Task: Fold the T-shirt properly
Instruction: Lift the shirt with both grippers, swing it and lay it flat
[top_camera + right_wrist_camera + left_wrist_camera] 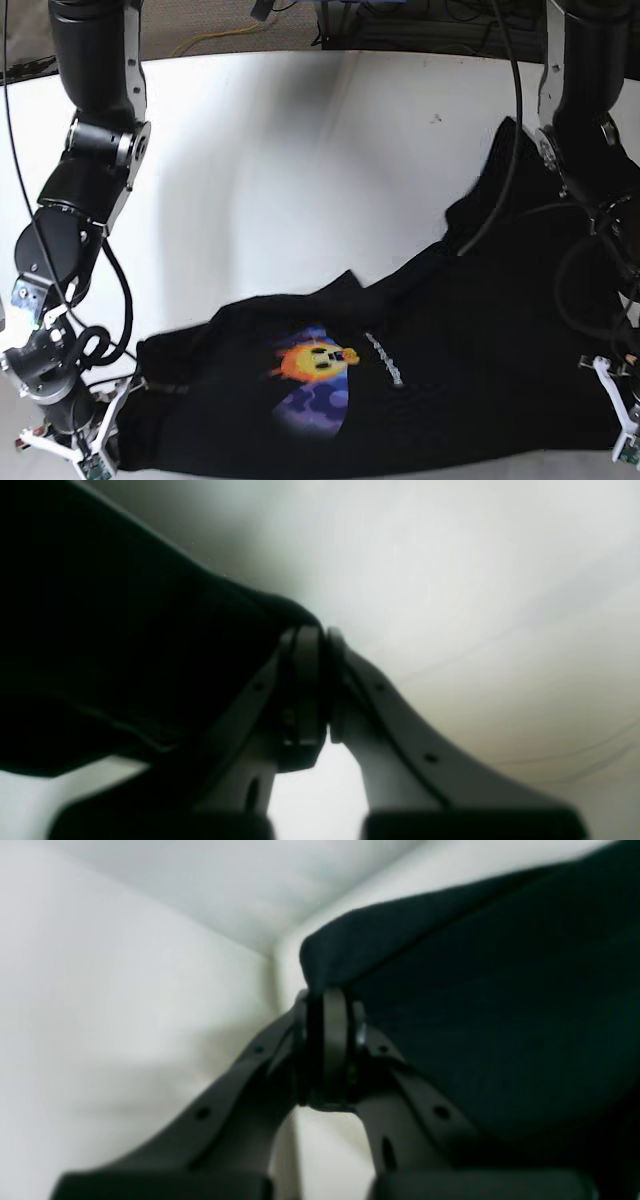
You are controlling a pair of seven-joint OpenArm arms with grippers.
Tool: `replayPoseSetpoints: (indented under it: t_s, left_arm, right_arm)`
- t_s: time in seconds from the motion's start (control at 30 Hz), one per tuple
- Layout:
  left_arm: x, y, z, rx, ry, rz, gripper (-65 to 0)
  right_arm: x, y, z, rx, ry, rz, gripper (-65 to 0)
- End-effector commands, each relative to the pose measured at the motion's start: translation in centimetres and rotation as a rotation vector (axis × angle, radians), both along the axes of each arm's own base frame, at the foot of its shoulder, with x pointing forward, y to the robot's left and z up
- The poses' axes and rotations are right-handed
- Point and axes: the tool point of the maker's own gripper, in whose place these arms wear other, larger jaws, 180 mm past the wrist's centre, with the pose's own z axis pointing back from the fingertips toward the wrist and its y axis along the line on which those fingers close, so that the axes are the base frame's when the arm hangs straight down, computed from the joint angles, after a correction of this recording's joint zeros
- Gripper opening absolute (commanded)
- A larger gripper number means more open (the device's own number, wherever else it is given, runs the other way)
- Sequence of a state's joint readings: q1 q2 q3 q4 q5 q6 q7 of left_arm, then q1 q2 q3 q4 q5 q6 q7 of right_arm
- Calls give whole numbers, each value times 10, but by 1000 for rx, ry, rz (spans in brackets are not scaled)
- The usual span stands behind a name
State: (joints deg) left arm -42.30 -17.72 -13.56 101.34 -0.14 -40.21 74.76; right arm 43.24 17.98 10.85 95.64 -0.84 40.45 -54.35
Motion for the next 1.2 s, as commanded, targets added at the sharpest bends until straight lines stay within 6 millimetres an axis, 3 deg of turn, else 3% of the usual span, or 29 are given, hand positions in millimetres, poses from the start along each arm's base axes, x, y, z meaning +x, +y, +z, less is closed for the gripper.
replayPoseSetpoints:
  t_s: [0.0, 0.13, 0.23, 0.33, 0.43, 0.53, 0.6, 0.7, 0.87, 0.97, 1.17]
  left_arm:
    - [-8, 22, 61, 50, -120, 67, -647]
    - [-20, 30, 124, 99, -258, 96, -647]
    - [-32, 34, 167, 153, -333, 122, -647]
    - [-42, 36, 196, 159, -381, 148, -647]
    - [-47, 33, 210, 161, -419, 146, -647]
    - [-48, 22, 207, 199, -421, 128, -647]
    - [-41, 10, 186, 242, -369, 97, -647]
    - [-38, -5, 138, 290, -278, 56, -647]
    - [-38, -7, 38, 301, -42, 18, -649]
    - [-51, -5, -29, 307, 125, -4, -650]
    - [-94, 5, -124, 296, 378, -12, -650]
  right_arm:
    - [3, -13, 64, -35, -119, -42, -650]
    - [0, -13, 122, -107, -194, -62, -650]
    - [-6, -15, 153, -137, -234, -85, -650]
    - [-16, -22, 176, -157, -277, -115, -650]
    - [-26, -21, 183, -180, -310, -124, -650]
    - [-30, -19, 160, -208, -277, -124, -650]
    - [-34, -19, 138, -217, -246, -126, -650]
    - [-46, -29, 92, -187, -186, -147, -650]
    - [-65, -25, -1, -130, -23, -139, -650]
    - [-85, -36, -62, -66, 106, -176, -650]
    - [-128, -47, -147, 37, 296, -245, -650]
